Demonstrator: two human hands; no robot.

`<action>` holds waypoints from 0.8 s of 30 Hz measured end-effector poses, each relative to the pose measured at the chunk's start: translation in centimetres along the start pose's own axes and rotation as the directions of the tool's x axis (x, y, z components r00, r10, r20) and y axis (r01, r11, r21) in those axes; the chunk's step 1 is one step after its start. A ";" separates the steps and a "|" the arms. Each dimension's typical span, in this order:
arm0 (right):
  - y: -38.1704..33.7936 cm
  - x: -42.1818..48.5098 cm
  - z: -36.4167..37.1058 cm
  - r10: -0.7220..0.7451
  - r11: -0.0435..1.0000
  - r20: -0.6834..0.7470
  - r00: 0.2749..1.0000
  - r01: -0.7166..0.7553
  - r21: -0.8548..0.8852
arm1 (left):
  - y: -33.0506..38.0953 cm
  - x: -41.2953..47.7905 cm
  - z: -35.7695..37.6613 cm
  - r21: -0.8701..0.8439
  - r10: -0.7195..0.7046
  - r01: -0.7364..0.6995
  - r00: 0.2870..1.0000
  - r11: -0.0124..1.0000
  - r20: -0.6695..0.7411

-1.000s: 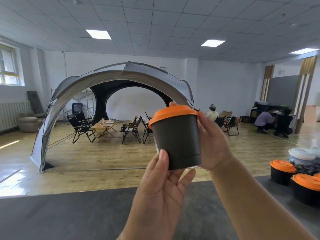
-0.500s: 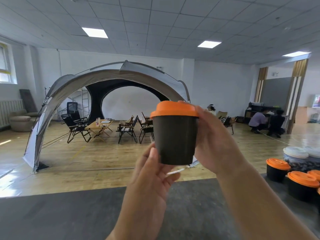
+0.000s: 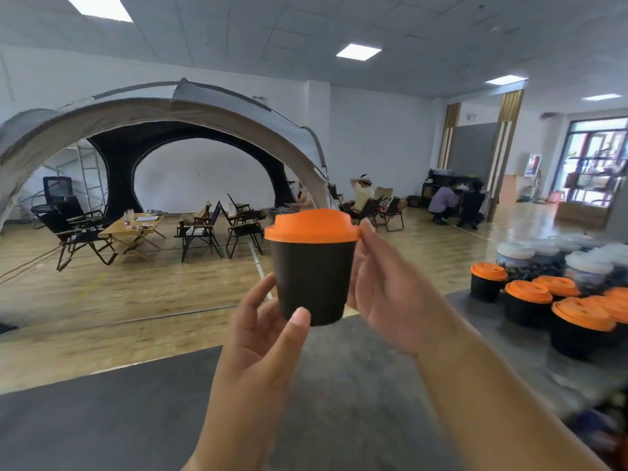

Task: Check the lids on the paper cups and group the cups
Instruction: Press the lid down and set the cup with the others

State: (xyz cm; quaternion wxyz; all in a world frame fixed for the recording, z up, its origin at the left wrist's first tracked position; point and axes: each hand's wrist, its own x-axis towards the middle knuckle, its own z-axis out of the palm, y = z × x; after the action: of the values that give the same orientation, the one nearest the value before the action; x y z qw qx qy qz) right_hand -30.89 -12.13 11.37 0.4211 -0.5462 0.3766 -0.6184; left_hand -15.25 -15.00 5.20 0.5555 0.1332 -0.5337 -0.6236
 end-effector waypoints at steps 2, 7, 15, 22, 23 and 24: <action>1.8 -2.5 -1.6 0.039 0.992 -0.130 0.991 -0.054 -0.116 | -2.7 0.2 -0.3 0.184 -0.001 -0.008 0.999 0.983 0.046; 4.7 -7.4 -7.9 0.120 0.988 -0.372 0.921 -0.148 -0.050 | -8.9 0.4 3.2 0.508 -0.203 0.067 0.955 0.859 0.217; 6.9 -10.3 -21.7 0.261 0.965 -0.528 0.808 -0.203 0.166 | -18.8 3.5 15.1 0.618 -0.263 0.066 0.936 0.783 0.233; 7.5 -9.8 -35.0 0.204 0.948 -0.676 0.708 -0.314 -0.043 | -29.5 11.0 24.7 0.590 -0.327 0.214 0.941 0.778 0.090; 7.8 -10.0 -36.6 0.206 0.935 -0.690 0.694 -0.347 -0.069 | -30.9 12.5 25.7 0.594 -0.331 0.228 0.941 0.772 0.069; 8.0 -10.3 -38.0 0.223 0.922 -0.690 0.689 -0.378 -0.079 | -32.3 14.0 26.6 0.602 -0.339 0.243 0.940 0.761 0.049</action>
State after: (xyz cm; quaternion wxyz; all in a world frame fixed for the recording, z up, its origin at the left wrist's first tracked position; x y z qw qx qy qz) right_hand -67.20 -5.21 -4.32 0.2922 -0.2602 0.6514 -0.6501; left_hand -58.09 -18.91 -4.57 0.3398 0.3310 -0.7140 -0.5150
